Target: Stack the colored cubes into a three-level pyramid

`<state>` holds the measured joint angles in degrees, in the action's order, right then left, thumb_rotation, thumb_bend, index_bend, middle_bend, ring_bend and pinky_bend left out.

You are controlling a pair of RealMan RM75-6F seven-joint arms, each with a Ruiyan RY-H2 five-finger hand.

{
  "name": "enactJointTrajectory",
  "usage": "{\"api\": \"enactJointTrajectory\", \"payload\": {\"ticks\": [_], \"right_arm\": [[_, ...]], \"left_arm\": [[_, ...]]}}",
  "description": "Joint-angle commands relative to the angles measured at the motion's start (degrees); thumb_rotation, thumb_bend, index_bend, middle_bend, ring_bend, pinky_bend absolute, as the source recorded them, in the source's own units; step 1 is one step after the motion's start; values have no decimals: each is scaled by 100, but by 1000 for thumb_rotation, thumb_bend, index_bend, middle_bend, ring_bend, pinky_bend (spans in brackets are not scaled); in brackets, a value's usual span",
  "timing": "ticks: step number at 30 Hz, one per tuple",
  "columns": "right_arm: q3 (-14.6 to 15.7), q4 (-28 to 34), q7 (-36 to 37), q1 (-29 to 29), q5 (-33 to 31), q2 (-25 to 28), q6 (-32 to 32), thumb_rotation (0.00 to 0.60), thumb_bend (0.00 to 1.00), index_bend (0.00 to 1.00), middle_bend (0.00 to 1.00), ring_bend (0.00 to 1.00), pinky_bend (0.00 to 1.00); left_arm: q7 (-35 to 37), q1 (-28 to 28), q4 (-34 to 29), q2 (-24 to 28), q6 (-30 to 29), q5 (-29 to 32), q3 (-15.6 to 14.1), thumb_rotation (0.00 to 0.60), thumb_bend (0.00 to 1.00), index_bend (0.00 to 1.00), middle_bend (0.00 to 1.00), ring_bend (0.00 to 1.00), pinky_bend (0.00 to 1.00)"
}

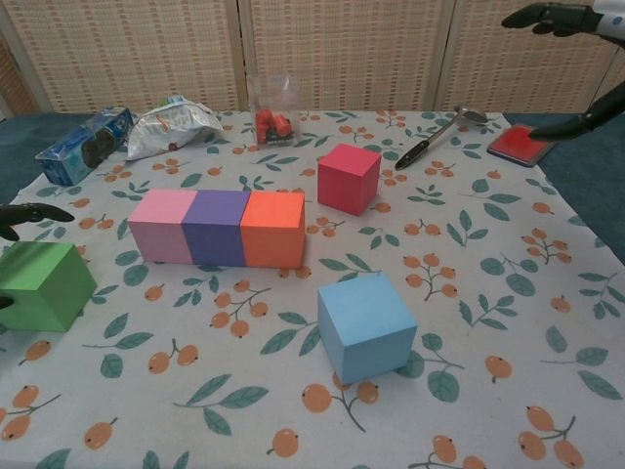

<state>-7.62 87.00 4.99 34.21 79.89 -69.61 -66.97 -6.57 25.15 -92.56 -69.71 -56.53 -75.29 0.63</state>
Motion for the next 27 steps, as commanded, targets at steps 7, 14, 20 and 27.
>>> {"api": "enactJointTrajectory", "payload": {"ticks": [7,14,20,27], "right_arm": [[182,176,227,-431,72,295,-222,493,5,0,0,0,0],[273,462,312,-886,136,669,-637,491,5,0,0,0,0],[312,708,295,-1208,221,879,-968,491,5,0,0,0,0],[377,877,247,-1467,378,980,-1194,489,5,0,0,0,0]], "left_arm": [[147,-10,169,-163,-121,35,94,600,325,371,428,400,439],[333,-107,-304,418,-634,-244,265,600,324,396,453,417,455],[344,291,-845,908,-411,-3,758,600,319,382,425,396,453],[121,1177,-1210,1036,715,1038,1247,600,318,344,397,366,436]]}}
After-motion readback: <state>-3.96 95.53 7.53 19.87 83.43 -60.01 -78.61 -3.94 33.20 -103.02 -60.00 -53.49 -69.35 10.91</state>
